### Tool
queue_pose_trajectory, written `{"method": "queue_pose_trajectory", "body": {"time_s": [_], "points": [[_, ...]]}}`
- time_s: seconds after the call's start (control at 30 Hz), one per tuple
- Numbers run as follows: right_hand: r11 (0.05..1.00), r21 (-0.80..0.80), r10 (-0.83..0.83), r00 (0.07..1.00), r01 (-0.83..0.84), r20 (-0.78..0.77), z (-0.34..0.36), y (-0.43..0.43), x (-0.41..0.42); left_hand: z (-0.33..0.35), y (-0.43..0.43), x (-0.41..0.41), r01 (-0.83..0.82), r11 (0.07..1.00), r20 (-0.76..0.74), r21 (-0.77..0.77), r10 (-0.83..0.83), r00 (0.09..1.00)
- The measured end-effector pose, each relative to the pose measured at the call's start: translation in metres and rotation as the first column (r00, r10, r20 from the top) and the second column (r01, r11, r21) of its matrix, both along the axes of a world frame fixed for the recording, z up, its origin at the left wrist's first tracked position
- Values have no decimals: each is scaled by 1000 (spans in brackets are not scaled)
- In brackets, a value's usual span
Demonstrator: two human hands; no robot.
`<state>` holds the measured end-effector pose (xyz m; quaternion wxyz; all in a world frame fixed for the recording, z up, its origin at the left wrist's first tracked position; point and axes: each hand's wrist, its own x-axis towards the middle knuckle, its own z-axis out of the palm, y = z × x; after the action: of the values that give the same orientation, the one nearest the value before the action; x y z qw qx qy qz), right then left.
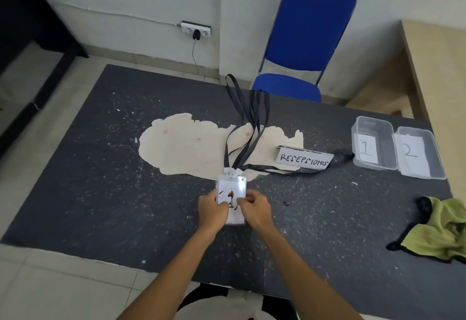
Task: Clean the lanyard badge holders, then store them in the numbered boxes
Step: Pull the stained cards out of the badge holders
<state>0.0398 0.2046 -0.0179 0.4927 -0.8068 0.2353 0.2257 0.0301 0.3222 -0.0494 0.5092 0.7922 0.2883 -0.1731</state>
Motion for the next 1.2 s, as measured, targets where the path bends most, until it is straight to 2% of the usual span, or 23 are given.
{"method": "queue_pose_trajectory", "body": {"time_s": [0.27, 0.4, 0.53, 0.73, 0.87, 1.2], "points": [[995, -78, 51, 997, -55, -49, -32, 11, -2, -8, 9, 0, 23, 999, -67, -40, -26, 997], [982, -166, 83, 995, -91, -59, -20, 16, -6, -10, 9, 2, 28, 999, -113, -32, -31, 993], [983, -164, 65, 995, -77, -80, -17, 22, -5, -8, 5, 5, -2, 999, -139, -39, -3, 990], [996, -83, -56, 991, 46, -118, -43, 18, 0, -3, 6, 7, -54, 996, -147, -71, 43, 988], [995, -34, -92, 991, 89, -98, -16, 17, 0, 6, 6, 6, -108, 988, -119, -109, 95, 988], [956, 48, -280, 947, 291, -156, -22, 5, -6, 3, 9, -1, -154, 981, -78, -121, 146, 986]]}}
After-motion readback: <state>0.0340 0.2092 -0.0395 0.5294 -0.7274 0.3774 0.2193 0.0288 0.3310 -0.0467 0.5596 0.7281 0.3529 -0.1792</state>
